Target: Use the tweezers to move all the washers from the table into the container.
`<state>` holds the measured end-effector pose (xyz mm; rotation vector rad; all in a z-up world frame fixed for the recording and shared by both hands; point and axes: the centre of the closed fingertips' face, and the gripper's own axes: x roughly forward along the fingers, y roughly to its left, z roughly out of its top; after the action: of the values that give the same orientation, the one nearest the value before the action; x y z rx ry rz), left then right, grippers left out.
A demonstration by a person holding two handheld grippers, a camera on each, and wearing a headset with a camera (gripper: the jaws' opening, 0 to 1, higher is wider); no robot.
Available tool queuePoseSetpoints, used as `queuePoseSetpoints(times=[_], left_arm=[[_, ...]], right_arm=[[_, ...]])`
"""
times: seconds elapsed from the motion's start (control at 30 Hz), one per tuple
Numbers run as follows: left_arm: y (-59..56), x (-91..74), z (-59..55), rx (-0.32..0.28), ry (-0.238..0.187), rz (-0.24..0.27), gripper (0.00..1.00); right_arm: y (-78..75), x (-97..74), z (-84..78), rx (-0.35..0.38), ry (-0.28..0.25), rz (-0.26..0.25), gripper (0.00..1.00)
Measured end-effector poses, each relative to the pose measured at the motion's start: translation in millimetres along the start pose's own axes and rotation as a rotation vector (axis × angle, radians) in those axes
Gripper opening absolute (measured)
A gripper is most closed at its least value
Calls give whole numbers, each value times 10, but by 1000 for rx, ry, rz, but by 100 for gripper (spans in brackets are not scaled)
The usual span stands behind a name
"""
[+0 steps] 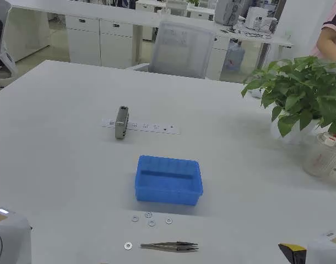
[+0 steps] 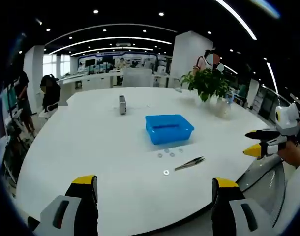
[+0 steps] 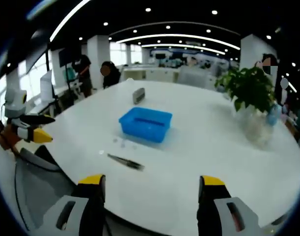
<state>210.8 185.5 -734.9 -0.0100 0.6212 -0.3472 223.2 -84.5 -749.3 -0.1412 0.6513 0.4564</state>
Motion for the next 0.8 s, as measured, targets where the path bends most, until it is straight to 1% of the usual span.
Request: queuePoseSetpoints(times=[0.1, 0.2, 0.4, 0.8], left_arm=[[6, 5, -8, -3, 2, 2, 99], [16, 12, -41, -4, 14, 7, 99], [13, 11, -72, -10, 22, 3, 99], [50, 18, -42, -12, 13, 4, 99]], right_arm=[[-1, 1, 9, 2, -2, 1, 74], [-11, 10, 8, 3, -1, 1, 74], [-11, 21, 12, 2, -2, 6, 73], [-12, 24, 8, -5, 3, 4, 73]])
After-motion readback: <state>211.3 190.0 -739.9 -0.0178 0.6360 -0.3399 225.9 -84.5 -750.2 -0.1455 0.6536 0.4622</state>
